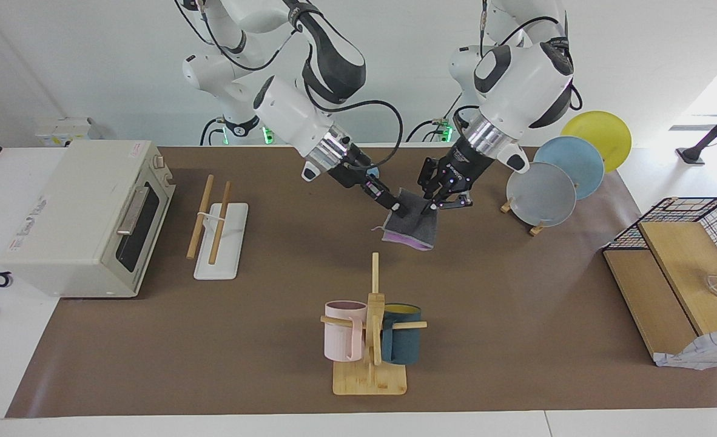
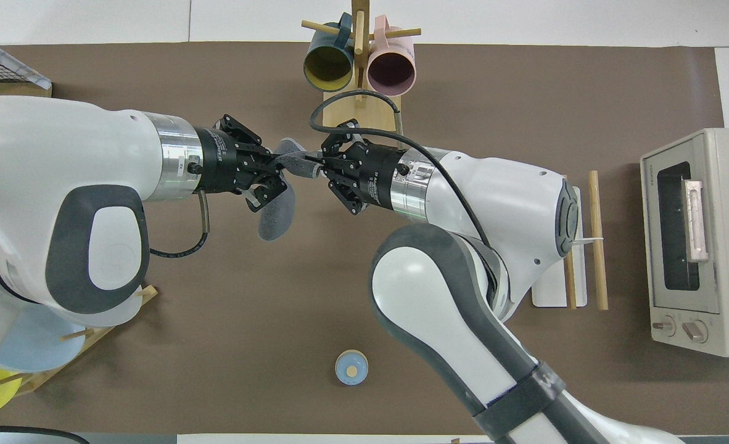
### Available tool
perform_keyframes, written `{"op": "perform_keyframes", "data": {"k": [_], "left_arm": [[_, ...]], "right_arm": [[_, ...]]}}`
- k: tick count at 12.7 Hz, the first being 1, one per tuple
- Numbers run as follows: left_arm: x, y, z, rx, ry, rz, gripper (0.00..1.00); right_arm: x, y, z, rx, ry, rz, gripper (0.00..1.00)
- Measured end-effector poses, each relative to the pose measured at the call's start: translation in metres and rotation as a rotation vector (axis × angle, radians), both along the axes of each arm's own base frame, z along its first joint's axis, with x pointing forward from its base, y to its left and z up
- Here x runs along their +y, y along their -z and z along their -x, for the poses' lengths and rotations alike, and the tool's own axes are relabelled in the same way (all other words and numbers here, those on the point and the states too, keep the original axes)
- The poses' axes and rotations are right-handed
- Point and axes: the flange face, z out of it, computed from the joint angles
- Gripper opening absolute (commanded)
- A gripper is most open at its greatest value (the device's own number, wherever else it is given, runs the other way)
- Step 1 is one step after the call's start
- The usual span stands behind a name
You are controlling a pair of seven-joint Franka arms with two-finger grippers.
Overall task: Fold towel and hang on rack
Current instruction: 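Grasp the towel with the right gripper beside the left gripper, then open the left gripper while the right gripper pulls the towel away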
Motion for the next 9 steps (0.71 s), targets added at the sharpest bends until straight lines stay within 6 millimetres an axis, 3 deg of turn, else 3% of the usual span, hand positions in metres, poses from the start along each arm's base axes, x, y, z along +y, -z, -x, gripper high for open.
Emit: {"op": "perform_keyframes", "data": {"k": [3,6,9], "left_arm": [[-0.002,0.000,0.001,-0.005,0.011,-0.002,1.00],[0.003,0.001,-0.001,-0.033,0.052,-0.016,1.00],[0.024,0.008,-0.006,-0.097,0.153,-0.052,1.00]], "right_arm": [[0.001,0.002,0.000,-0.067,-0.063,0.043,0.00],[0.005,0.008,0.004,-0.114,-0.234,0.201,0.00],[-0.007,0.018,0.005,-0.145,-0.437,0.429,0.00]]}}
